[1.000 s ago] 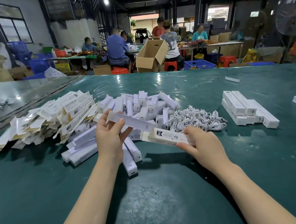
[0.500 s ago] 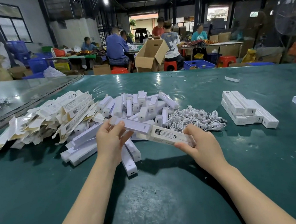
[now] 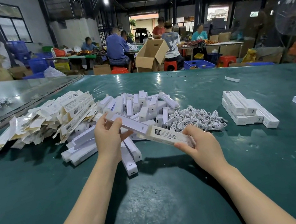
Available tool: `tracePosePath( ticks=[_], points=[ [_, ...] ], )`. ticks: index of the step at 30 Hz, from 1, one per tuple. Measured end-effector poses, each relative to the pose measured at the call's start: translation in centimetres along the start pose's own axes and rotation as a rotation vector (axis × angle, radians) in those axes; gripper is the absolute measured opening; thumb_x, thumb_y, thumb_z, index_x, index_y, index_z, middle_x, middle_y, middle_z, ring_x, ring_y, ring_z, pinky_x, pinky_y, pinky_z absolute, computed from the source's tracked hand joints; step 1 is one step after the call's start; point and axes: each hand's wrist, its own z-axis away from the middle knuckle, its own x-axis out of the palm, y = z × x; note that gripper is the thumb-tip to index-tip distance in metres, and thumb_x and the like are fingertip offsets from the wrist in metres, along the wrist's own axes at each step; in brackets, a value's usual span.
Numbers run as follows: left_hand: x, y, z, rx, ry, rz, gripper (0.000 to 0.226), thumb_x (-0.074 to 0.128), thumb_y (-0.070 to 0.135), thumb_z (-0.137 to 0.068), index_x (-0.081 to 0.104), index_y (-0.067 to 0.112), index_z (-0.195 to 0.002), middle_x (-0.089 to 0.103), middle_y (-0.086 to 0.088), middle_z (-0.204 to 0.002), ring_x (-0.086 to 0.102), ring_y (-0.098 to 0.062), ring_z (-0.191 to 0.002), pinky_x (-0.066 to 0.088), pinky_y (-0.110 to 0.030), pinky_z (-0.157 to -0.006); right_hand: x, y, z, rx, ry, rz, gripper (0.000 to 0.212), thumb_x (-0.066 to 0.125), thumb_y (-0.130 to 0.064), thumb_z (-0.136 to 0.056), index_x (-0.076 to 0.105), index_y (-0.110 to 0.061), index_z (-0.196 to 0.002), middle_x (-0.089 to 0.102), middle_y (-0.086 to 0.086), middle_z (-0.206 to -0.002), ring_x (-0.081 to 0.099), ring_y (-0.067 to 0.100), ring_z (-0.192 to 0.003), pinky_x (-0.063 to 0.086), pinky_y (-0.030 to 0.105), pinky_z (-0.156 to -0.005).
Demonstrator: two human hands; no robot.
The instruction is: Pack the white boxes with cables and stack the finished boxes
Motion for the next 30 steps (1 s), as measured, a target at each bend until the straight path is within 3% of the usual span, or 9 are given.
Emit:
tracePosePath(
  ticks=[3, 5, 9, 12, 14, 16, 23, 26, 30],
  points=[
    [-0.2, 0.4, -0.1, -0.146, -0.047, -0.036, 0.014, 0.048, -0.002, -0.090, 0.055, 0.006, -0.081, 0.055, -0.011, -0.075, 0.055, -0.012, -0.055, 0.052, -0.023, -0.046, 0.0, 0.0, -0.1, 0.014, 0.022, -0.009, 0.024, 0.069, -0.031, -0.079, 0.056, -0.012, -0.086, 0.053, -0.008, -0.076, 0.046, 0.022, -0.070, 0.025, 0.030, -0.063],
    [-0.1, 0.3, 0.0, -0.204, -0.062, -0.052, 0.018, 0.048, -0.002, -0.090, 0.053, 0.007, -0.074, 0.058, -0.008, -0.074, 0.058, -0.012, -0.057, 0.051, -0.022, -0.044, 0.0, 0.1, -0.1, 0.010, 0.016, -0.005, 0.024, 0.070, -0.031, -0.079, 0.056, -0.012, -0.086, 0.054, -0.007, -0.076, 0.047, 0.022, -0.070, 0.025, 0.030, -0.063],
    [0.0, 0.3, 0.0, -0.208, 0.011, 0.115, 0.017, 0.047, -0.001, -0.091, 0.054, 0.008, -0.078, 0.057, -0.007, -0.073, 0.057, -0.016, -0.067, 0.052, -0.023, -0.046, 0.0, 0.1, 0.0, 0.019, 0.006, -0.026, 0.024, 0.069, -0.031, -0.079, 0.055, -0.012, -0.085, 0.055, -0.007, -0.076, 0.047, 0.022, -0.070, 0.026, 0.030, -0.064],
    [0.0, 0.4, -0.2, -0.205, 0.072, 0.224, 0.012, 0.047, -0.001, -0.091, 0.052, 0.007, -0.099, 0.059, -0.007, -0.080, 0.061, -0.015, -0.071, 0.053, -0.025, -0.048, 0.1, 0.0, 0.0, 0.014, -0.010, -0.034, 0.024, 0.070, -0.031, -0.079, 0.054, -0.015, -0.085, 0.053, -0.009, -0.075, 0.045, 0.018, -0.069, 0.026, 0.029, -0.065],
    [0.1, 0.1, 0.0, -0.192, 0.068, 0.229, 0.029, 0.047, -0.001, -0.091, 0.045, 0.006, -0.119, 0.058, -0.008, -0.088, 0.062, -0.015, -0.074, 0.055, -0.026, -0.049, 0.2, 0.0, -0.1, 0.021, -0.021, -0.048, 0.024, 0.069, -0.031, -0.079, 0.054, -0.014, -0.085, 0.056, -0.008, -0.078, 0.047, 0.019, -0.071, 0.029, 0.030, -0.066],
    [0.4, -0.2, 0.3, -0.149, 0.054, 0.185, 0.038, 0.047, -0.003, -0.091, 0.040, 0.005, -0.127, 0.057, -0.007, -0.091, 0.061, -0.013, -0.074, 0.055, -0.026, -0.051, 0.2, -0.1, 0.0, 0.032, -0.018, -0.066, 0.024, 0.069, -0.031, -0.079, 0.054, -0.014, -0.086, 0.059, -0.006, -0.079, 0.050, 0.022, -0.072, 0.031, 0.031, -0.066],
    [1.2, -0.7, 1.6, 0.146, 0.053, -0.002, 0.032, 0.055, 0.002, -0.089, 0.044, 0.031, -0.098, 0.053, 0.001, -0.101, 0.058, -0.009, -0.089, 0.055, -0.020, -0.059, 0.3, -0.2, 0.0, 0.045, 0.004, -0.031, 0.024, 0.068, -0.034, -0.079, 0.054, -0.015, -0.087, 0.060, -0.007, -0.080, 0.051, 0.021, -0.073, 0.028, 0.030, -0.065],
    [1.9, -1.2, 2.3, 0.150, 0.054, 0.038, 0.033, 0.058, 0.002, -0.087, 0.042, 0.031, -0.092, 0.054, 0.002, -0.096, 0.060, -0.001, -0.079, 0.055, -0.019, -0.063, 0.4, -0.3, 0.0, 0.054, 0.010, -0.049, 0.024, 0.067, -0.034, -0.080, 0.054, -0.015, -0.086, 0.057, -0.008, -0.078, 0.050, 0.021, -0.072, 0.027, 0.030, -0.063],
    [3.1, -2.3, 3.5, 0.150, -0.121, -0.269, 0.009, 0.060, 0.018, -0.088, 0.057, 0.024, -0.083, 0.062, 0.006, -0.088, 0.056, 0.007, -0.072, 0.042, -0.015, -0.073, 0.4, -0.7, 0.2, 0.084, 0.025, -0.029, 0.025, 0.065, -0.038, -0.081, 0.054, -0.017, -0.087, 0.056, -0.007, -0.078, 0.051, 0.023, -0.072, 0.030, 0.032, -0.061]
  ],
)
